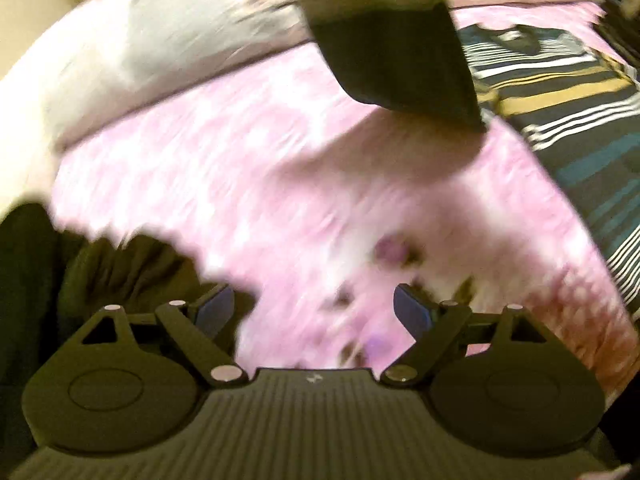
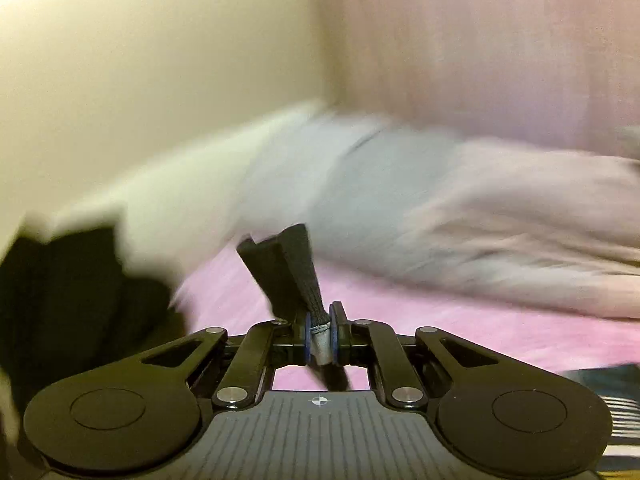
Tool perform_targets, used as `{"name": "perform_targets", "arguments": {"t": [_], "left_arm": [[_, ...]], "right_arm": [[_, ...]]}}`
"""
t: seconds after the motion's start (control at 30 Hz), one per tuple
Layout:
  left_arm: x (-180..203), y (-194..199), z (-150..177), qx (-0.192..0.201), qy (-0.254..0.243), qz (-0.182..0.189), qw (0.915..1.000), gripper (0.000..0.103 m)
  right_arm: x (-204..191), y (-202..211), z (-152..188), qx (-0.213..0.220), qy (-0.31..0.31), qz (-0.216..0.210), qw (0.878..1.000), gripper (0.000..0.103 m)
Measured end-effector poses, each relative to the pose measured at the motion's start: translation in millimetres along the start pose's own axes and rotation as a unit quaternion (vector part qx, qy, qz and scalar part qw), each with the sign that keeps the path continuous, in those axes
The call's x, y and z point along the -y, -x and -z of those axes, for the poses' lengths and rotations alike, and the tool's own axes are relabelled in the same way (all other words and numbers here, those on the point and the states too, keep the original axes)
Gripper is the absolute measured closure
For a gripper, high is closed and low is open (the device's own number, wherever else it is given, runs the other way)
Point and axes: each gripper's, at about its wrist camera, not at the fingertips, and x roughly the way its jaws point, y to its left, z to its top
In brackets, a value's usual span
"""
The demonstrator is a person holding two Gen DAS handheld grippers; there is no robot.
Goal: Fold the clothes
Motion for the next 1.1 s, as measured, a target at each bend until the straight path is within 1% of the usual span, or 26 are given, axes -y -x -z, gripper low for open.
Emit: {"name": "perform_targets", "arguments": {"t": [0.03, 0.1, 0.17, 0.23, 0.37, 0.4, 0.5, 0.67, 0.7, 0.8, 0.83, 0.87, 0.9, 0.93, 1.0, 1.07, 1.1], "left_arm": [[13.1, -2.3, -13.7, 0.006, -0.014, 0.003, 0.9999, 0.018], [41.0, -5.8, -39.7, 0.015, -0.038, 0.009, 0.9991, 0.018], [74.0, -8.1, -63.4, 0.021, -0.05, 0.015, 0.9984, 0.018], [105.2, -10.2, -82.3, 0.022, -0.052, 0.025, 0.9981, 0.018], [173.4, -23.8, -109.5, 0.001, -0.049, 0.063, 0.9968, 0.018], [189.0, -28.5, -114.1, -0.007, -0.054, 0.072, 0.996, 0.018], [227.5, -34.6, -132.8, -0.012, -0.087, 0.088, 0.9923, 0.018], [290.6, -44.4, -164.1, -0.021, -0.141, 0.114, 0.9832, 0.018], [296.8, -44.9, -170.7, -0.021, -0.147, 0.117, 0.9821, 0.018], [311.7, -52.5, -189.4, -0.02, -0.164, 0.125, 0.9782, 0.018], [316.5, -54.9, -194.5, -0.02, -0.17, 0.127, 0.977, 0.018], [321.2, -57.3, -199.5, -0.019, -0.177, 0.129, 0.9757, 0.018], [325.3, -60.0, -203.9, -0.019, -0.182, 0.131, 0.9745, 0.018], [329.7, -62.7, -208.4, -0.019, -0.187, 0.133, 0.9732, 0.018], [342.2, -68.8, -217.2, -0.02, -0.197, 0.139, 0.9702, 0.018], [357.3, -74.3, -225.9, -0.021, -0.208, 0.147, 0.9669, 0.018], [366.2, -76.4, -230.6, -0.021, -0.213, 0.151, 0.9651, 0.018]], "right_arm": [[35.1, 22.2, -7.1, 0.026, -0.019, 0.033, 0.999, 0.095], [112.7, 61.7, -2.9, 0.052, -0.058, 0.107, 0.991, 0.095], [197.6, 88.6, 24.2, 0.047, -0.123, 0.167, 0.977, 0.095], [275.4, 98.1, 64.4, 0.022, -0.193, 0.206, 0.959, 0.095], [387.7, 87.7, 146.8, -0.051, -0.284, 0.221, 0.932, 0.095], [397.8, 92.1, 152.4, -0.051, -0.29, 0.217, 0.931, 0.095], [414.2, 110.9, 157.5, -0.039, -0.297, 0.202, 0.932, 0.095], [441.6, 142.3, 166.1, -0.018, -0.308, 0.176, 0.935, 0.095], [442.1, 148.6, 165.8, -0.016, -0.311, 0.181, 0.933, 0.095], [459.9, 150.1, 183.3, -0.057, -0.346, 0.199, 0.915, 0.094], [466.3, 150.1, 189.7, -0.071, -0.358, 0.205, 0.908, 0.079], [469.2, 155.7, 193.2, -0.069, -0.363, 0.214, 0.904, 0.053], [471.2, 162.8, 196.0, -0.062, -0.366, 0.223, 0.901, 0.042], [473.6, 173.8, 198.1, -0.054, -0.372, 0.226, 0.899, 0.038], [478.5, 198.0, 201.7, -0.035, -0.385, 0.23, 0.893, 0.038], [488.3, 227.7, 210.9, -0.028, -0.401, 0.252, 0.88, 0.038], [498.0, 246.7, 218.4, -0.024, -0.412, 0.269, 0.87, 0.038]]}}
